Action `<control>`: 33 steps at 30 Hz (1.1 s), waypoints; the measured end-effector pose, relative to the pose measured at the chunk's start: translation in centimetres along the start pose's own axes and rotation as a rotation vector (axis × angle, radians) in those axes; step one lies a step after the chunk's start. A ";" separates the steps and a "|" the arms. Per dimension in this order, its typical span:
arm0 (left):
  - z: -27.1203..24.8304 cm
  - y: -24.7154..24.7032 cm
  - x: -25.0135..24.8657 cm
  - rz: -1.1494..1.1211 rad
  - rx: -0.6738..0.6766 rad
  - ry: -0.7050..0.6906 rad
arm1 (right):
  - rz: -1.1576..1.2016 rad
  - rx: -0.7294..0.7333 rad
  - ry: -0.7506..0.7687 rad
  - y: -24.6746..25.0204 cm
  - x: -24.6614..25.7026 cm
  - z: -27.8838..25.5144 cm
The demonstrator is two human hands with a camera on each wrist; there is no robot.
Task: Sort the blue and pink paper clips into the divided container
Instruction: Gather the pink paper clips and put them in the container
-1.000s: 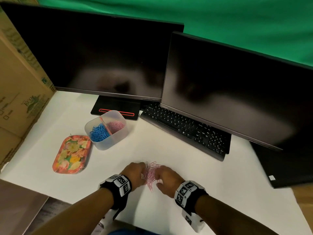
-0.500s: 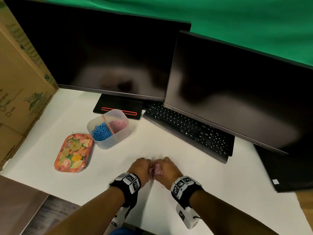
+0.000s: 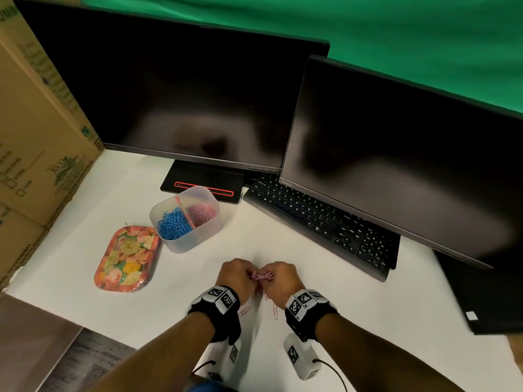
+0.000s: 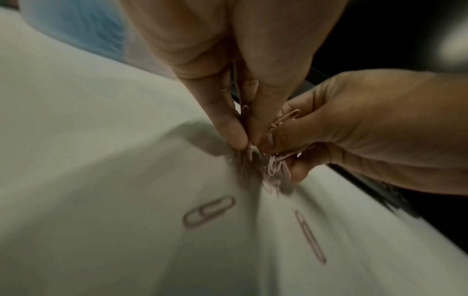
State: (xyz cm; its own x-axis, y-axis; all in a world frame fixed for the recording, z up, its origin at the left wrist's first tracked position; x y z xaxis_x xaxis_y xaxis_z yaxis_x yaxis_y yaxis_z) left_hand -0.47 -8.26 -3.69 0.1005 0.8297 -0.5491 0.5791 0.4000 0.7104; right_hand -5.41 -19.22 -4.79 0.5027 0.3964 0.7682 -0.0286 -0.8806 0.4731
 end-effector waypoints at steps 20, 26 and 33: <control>5.8 19.3 3.8 0.056 -0.274 0.220 | -0.305 0.019 0.177 -2.3 20.2 10.7; 7.4 19.1 4.2 0.132 -0.244 0.251 | -0.346 0.069 0.138 -3.3 20.3 12.1; 6.5 19.6 2.8 0.130 -0.284 0.113 | -0.165 -0.027 0.208 1.1 18.8 10.1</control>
State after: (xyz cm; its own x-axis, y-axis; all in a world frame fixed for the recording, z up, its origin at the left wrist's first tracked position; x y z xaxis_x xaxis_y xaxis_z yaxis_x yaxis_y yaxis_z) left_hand 16.34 -0.66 5.85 0.0594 0.9125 -0.4048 0.3169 0.3673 0.8745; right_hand 12.72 -15.33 5.79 0.3142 0.5817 0.7503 0.0143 -0.7931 0.6089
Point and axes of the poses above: each hand's wrist, its own z-axis towards the middle knuckle, its own y-axis out of the back of the hand, x = y × z, the point moved 9 cm from there along z, towards the middle knuckle, and after that the axes turned 9 degrees about z, right-handed, at the moved point
